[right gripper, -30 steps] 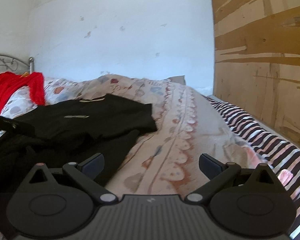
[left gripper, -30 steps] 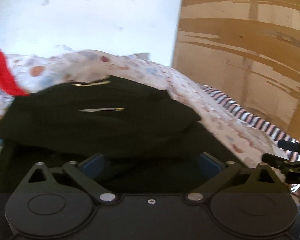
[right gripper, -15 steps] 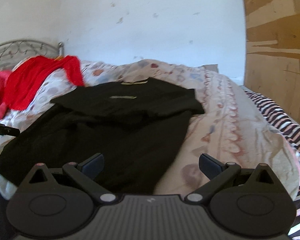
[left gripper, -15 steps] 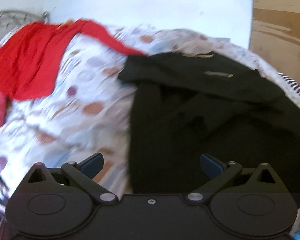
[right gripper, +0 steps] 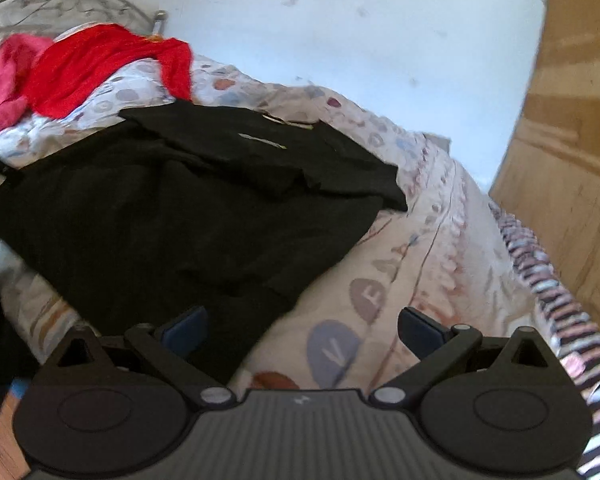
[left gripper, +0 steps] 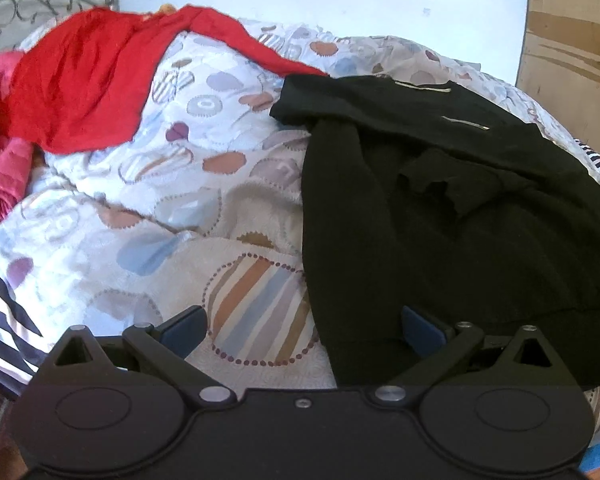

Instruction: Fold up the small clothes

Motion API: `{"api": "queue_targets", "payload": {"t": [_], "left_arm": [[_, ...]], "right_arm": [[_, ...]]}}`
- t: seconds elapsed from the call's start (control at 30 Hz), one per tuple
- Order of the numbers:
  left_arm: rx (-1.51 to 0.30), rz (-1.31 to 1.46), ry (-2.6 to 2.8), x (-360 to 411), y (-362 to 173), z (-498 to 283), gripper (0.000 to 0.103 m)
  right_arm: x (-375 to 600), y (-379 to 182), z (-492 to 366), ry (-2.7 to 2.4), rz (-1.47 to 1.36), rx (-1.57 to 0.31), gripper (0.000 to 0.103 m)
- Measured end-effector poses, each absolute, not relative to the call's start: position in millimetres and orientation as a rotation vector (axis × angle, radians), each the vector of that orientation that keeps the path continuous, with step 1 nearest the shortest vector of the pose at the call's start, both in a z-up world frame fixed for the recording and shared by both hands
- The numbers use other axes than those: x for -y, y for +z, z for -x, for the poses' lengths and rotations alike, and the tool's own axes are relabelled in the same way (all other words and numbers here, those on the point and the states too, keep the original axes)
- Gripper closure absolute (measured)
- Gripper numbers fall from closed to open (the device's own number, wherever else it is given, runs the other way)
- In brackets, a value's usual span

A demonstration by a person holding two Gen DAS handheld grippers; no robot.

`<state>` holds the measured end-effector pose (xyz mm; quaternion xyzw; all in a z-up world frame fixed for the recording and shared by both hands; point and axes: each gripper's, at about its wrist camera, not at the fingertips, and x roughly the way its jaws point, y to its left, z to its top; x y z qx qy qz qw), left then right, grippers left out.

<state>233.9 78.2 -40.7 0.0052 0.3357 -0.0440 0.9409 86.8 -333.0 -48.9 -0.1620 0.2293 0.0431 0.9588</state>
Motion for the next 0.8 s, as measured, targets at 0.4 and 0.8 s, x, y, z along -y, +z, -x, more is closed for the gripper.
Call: {"api": "queue_targets", "payload": {"t": [0.4,0.8], "left_arm": [[-0.622,-0.03,-0.163,-45.2,-18.5,-201.3,0.001],[-0.625,-0.022,-0.272,-16.0,-14.0,-194.9,0.001]], "right_arm": [[301.2,-65.2,-51.4,0.305,0.755,-0.4,0.0],[241.9,-99.0,-63.1,0.33,0.939,-0.228,0.0]]}}
